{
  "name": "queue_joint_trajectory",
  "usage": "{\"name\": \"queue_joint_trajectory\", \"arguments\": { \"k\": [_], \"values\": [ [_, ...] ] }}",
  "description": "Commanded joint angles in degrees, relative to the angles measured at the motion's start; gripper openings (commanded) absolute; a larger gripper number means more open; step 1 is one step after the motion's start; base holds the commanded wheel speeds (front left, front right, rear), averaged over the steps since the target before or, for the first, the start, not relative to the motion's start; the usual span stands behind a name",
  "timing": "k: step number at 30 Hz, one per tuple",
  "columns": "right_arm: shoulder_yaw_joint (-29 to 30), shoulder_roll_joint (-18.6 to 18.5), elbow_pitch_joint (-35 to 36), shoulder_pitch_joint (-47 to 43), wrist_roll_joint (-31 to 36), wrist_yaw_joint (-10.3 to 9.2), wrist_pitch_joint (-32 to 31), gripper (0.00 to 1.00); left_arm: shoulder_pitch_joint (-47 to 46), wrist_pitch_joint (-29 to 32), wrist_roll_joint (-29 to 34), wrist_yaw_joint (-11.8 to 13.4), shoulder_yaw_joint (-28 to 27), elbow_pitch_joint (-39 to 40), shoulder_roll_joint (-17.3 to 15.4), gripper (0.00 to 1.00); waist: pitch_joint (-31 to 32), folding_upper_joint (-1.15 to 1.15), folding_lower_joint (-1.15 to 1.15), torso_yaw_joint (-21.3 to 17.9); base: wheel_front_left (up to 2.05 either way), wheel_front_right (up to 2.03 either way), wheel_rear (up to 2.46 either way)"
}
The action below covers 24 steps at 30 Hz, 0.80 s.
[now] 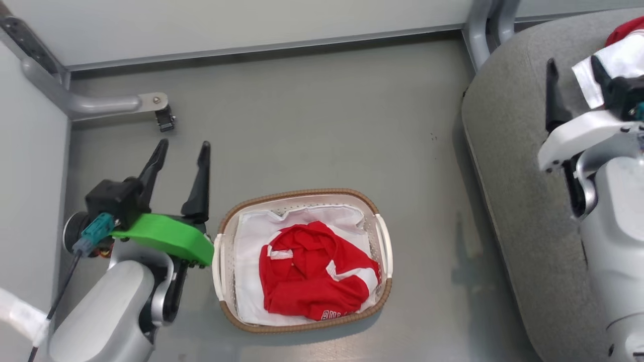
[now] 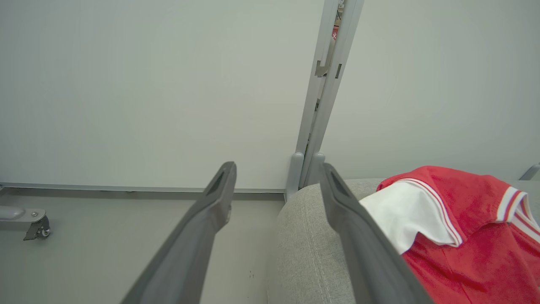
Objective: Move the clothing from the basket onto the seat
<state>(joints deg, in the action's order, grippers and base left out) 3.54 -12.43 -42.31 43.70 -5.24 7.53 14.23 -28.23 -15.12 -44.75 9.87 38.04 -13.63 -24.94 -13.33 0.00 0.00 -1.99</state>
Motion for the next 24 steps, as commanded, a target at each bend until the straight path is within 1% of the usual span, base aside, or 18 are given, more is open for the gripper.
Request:
{"name": "queue_joint_trajectory", "arguments": {
  "k": [1,5,6,11,17,21,24],
  "values": [
    [0.47,0.68,0.88,-2.39,-0.24,-0.08,0.5,1.0,2.75,-0.03,1.14,0.32,-1.95,0.06,-0.26,1.0,2.71,0.0,0.0,2.6,0.0,0.0,0.0],
    [0.6,4.1,4.79,-8.21,1.53,-0.08,0.91,1.0,9.53,-0.03,3.07,-0.03,-8.3,0.42,0.93,1.0,4.36,0.0,0.0,3.68,0.0,0.0,0.0],
    [0.55,4.53,5.61,-9.17,1.92,-0.08,0.95,1.0,10.58,-0.03,3.36,-0.16,-9.15,0.4,1.28,1.0,4.63,0.0,0.0,3.79,0.0,0.0,0.0],
    [0.37,7.97,13.48,-17.12,3.04,-0.08,1.0,1.0,17.42,-0.04,5.09,-0.84,-15.05,0.84,4.02,1.0,6.29,0.0,0.0,3.67,0.0,0.0,0.0],
    [-0.65,9.36,20.43,-27.01,3.07,-0.08,1.02,1.0,22.58,-0.04,8.05,-2.46,-17.6,0.37,6.56,1.0,8.38,0.0,0.0,3.87,0.0,0.0,0.0],
    [-2.37,9.36,23.04,-33.3,-0.51,-0.08,1.03,1.0,25.21,-0.04,9.12,-3.43,-18.42,-0.34,8.11,1.0,9.8,0.0,0.0,4.1,0.0,0.0,0.0],
    [-2.13,9.39,24.33,-36.91,-2.53,-0.08,1.03,1.0,26.73,-0.04,9.57,-4.16,-19.84,-0.32,9.14,1.0,10.75,0.0,0.0,3.93,0.0,0.0,0.0]
  ]
}}
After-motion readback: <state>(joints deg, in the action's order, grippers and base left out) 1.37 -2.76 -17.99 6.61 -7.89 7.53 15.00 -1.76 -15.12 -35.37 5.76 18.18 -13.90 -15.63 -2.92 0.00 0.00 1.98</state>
